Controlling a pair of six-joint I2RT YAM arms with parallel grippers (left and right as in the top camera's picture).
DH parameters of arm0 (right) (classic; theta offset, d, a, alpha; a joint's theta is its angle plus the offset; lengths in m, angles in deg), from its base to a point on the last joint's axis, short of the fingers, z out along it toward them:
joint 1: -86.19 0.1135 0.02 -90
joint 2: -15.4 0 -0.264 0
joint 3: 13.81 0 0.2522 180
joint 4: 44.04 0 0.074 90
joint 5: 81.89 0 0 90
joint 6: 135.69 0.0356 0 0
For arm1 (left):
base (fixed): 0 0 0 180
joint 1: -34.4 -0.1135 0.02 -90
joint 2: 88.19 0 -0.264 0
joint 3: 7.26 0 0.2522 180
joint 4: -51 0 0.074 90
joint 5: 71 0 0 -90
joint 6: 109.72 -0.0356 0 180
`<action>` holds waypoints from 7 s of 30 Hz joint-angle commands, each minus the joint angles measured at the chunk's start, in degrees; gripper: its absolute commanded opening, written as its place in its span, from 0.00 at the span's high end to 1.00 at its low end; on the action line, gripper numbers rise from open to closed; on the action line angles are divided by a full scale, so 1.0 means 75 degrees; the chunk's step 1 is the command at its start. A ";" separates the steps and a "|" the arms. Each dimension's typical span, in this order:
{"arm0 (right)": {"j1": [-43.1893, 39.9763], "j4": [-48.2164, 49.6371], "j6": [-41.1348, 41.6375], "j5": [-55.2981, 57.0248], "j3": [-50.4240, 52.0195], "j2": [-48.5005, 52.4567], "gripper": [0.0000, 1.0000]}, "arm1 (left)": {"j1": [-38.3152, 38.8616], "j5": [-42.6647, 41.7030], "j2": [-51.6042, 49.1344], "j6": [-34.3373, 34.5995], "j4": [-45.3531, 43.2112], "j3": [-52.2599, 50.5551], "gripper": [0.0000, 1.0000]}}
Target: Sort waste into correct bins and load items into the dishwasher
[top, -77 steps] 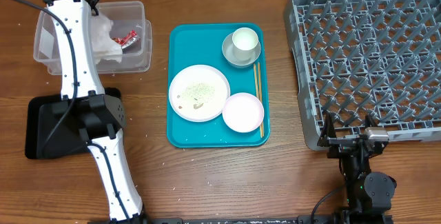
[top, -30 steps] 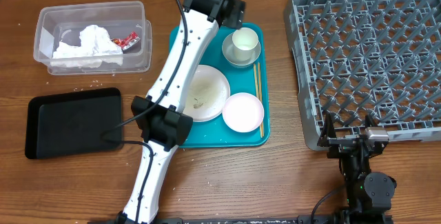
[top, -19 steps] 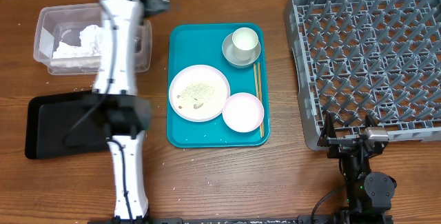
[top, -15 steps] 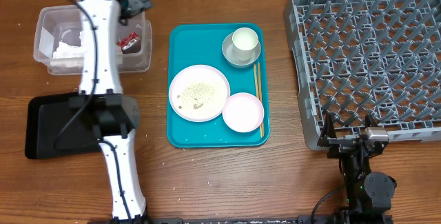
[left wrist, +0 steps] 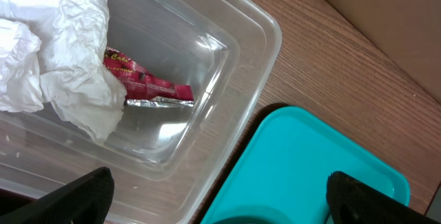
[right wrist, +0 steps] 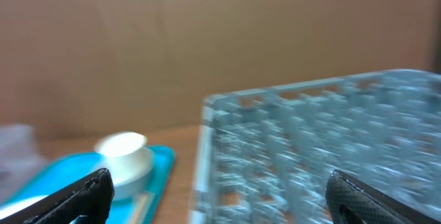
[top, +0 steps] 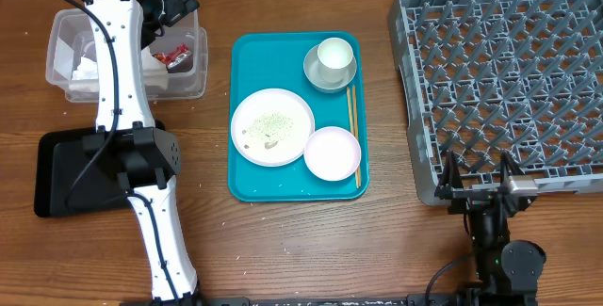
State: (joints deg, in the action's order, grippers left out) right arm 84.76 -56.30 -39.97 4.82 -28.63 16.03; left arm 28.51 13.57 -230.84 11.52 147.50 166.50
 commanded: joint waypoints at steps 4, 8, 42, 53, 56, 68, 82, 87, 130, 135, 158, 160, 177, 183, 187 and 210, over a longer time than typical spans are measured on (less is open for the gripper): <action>-0.0026 0.1734 0.1338 -0.1886 0.0079 -0.0061 0.00 | 0.0003 -0.0131 0.0157 0.0067 -0.0009 0.0029 0.00; -0.0026 0.3474 0.1323 -0.1716 0.0079 -0.0061 0.00 | 0.0003 -0.0131 0.0157 0.0064 -0.0009 0.0029 0.00; 0.0641 0.0233 0.2777 -0.5257 -1.1369 1.2150 0.00 | 0.0003 -0.0131 0.0157 0.0064 -0.0009 0.0029 0.00; 0.2151 -0.3401 0.1183 -0.1894 -1.3400 1.3473 0.00 | 0.0003 -0.0131 0.0157 0.0064 -0.0009 0.0029 0.00; 0.2413 -0.5342 0.0446 -0.1521 -1.4976 1.4251 0.00 | 0.0003 -0.0131 0.0157 0.0064 -0.0009 0.0029 0.00; 0.2722 -0.7644 0.0221 -0.1107 -1.7608 1.6530 0.00 | 0.0003 -0.0131 0.0157 0.0064 -0.0009 0.0029 0.00; 0.2987 -0.7300 0.1055 -0.1174 -1.7509 1.7515 0.24 | 0.0003 -0.0131 0.0157 0.0064 -0.0009 0.0029 0.00; 0.3197 -0.7239 0.1594 -0.1049 -1.7509 1.7920 0.33 | 0.0003 -0.0131 0.0157 0.0067 -0.0009 0.0029 0.00; 0.4042 -0.8070 0.2101 0.1574 -1.7107 1.8622 0.66 | 0.0003 -0.0131 0.0157 0.0067 -0.0009 0.0029 0.00; 0.4042 -0.8072 0.2101 0.1574 -1.7110 1.8619 0.78 | 0.0003 -0.0131 0.0157 0.0064 -0.0009 0.0029 0.00; 0.3695 -0.8644 0.2101 0.1909 -1.7987 1.7692 0.96 | 0.0003 -0.0131 0.0157 0.0067 -0.0009 0.0029 0.00; 0.3418 -0.8848 0.2133 0.1798 -1.8235 1.7395 0.96 | 0.0003 -0.0131 0.0157 0.0067 -0.0009 0.0029 0.00; -0.1985 -0.8346 0.0708 -0.6239 -1.7861 1.6492 0.96 | 0.0003 -0.0131 0.0157 0.0064 -0.0009 0.0029 0.00; -0.3209 -0.7149 0.0714 -0.7673 -1.6742 1.6492 0.96 | 0.0003 -0.0131 0.0157 0.0064 -0.0009 0.0029 0.00; -0.3465 -0.5785 0.1113 -0.8789 -1.5658 1.6492 0.96 | 0.0003 -0.0131 0.0157 0.0067 -0.0009 0.0029 0.00; -0.3369 -0.1029 0.4275 -0.8070 -1.3362 1.7416 0.96 | 0.0003 -0.0131 0.0157 0.0067 -0.0009 0.0029 0.00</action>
State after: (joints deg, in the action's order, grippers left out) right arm 59.07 -65.09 -11.06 -55.37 -129.08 143.91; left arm 28.51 12.98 -230.84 11.69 147.50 166.50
